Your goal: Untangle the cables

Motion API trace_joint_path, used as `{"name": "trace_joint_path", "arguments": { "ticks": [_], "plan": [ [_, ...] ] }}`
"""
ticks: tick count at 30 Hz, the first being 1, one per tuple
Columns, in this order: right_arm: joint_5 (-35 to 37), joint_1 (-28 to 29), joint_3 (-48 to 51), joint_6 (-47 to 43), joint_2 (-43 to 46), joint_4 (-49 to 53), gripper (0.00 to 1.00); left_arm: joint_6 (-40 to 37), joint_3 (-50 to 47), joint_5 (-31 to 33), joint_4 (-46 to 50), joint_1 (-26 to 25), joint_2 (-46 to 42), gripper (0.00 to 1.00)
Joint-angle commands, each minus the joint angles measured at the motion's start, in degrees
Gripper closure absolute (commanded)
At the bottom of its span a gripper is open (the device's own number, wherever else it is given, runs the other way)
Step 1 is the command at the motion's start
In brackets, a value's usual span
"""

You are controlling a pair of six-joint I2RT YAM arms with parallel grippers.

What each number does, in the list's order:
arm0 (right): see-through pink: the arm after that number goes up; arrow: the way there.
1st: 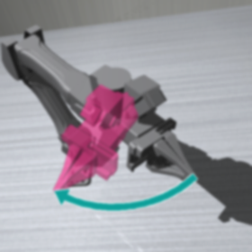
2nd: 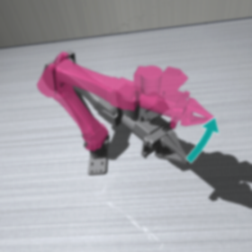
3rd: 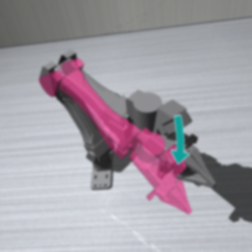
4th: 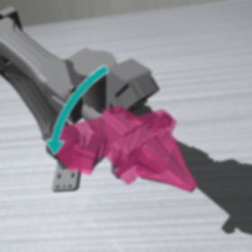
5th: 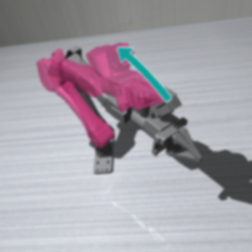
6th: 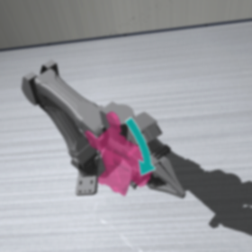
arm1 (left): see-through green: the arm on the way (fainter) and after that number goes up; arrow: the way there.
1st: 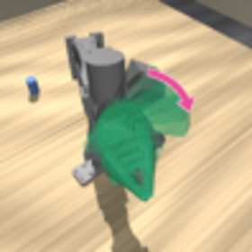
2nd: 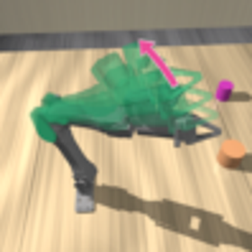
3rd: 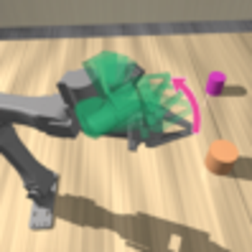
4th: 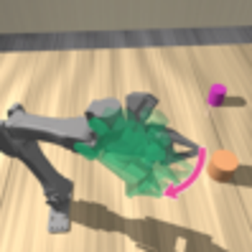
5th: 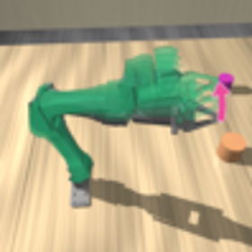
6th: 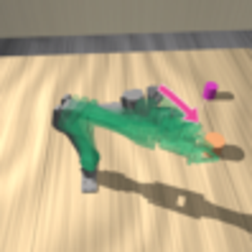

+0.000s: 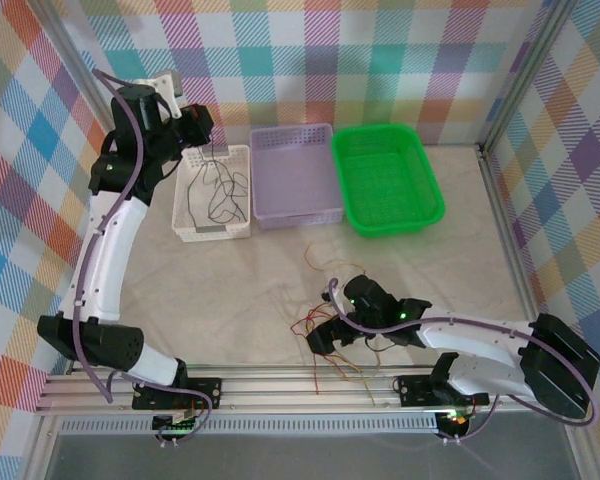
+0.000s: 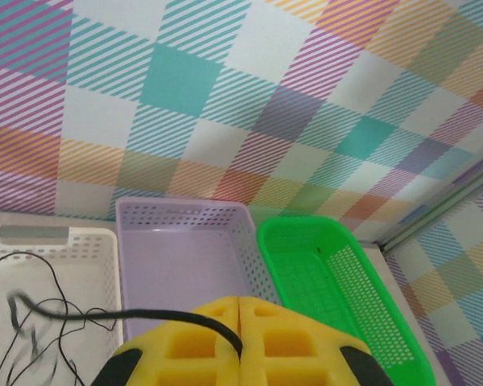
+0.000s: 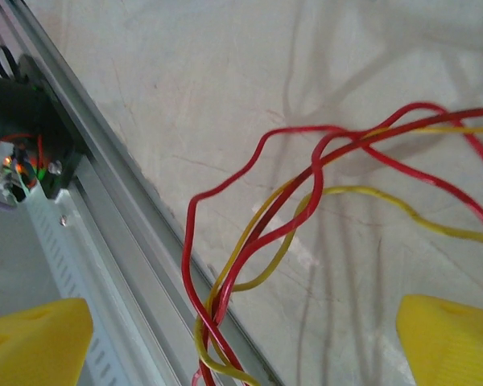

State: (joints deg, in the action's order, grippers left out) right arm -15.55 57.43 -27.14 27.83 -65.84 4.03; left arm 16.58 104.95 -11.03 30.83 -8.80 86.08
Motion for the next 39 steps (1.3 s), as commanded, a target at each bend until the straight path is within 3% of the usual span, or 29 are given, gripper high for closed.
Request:
{"name": "trace_joint_path", "arguments": {
  "ticks": [1, 8, 19, 22, 32, 39],
  "plan": [
    [3.18, 2.74, -2.03, -0.14, -2.04, 1.27, 0.04, 1.46, 2.05, -2.55, -2.13, 1.70, 2.54, 1.00],
    [7.07, 6.59, -6.63, -1.12, -8.72, 5.08, 0.08, 2.50, 4.99, -4.60, -1.73, 3.76, 8.72, 1.00],
    [8.16, 7.61, -8.06, -1.39, -14.00, 4.25, 0.22, 2.62, 2.49, -5.04, -2.50, 5.50, 14.92, 1.00],
    [8.41, 7.61, -8.61, -1.65, -14.79, 4.70, 0.30, 2.45, 1.43, -4.32, -2.50, 5.63, 16.53, 1.00],
    [10.54, 7.61, -9.80, -2.15, -15.91, 5.42, 0.73, 2.42, -1.66, -2.53, -2.66, 5.86, 20.49, 1.00],
    [12.71, 7.61, -11.35, -4.64, -9.94, 8.06, 0.92, 2.48, -2.60, -2.11, -2.31, 6.05, 22.62, 1.00]
  ]
}}
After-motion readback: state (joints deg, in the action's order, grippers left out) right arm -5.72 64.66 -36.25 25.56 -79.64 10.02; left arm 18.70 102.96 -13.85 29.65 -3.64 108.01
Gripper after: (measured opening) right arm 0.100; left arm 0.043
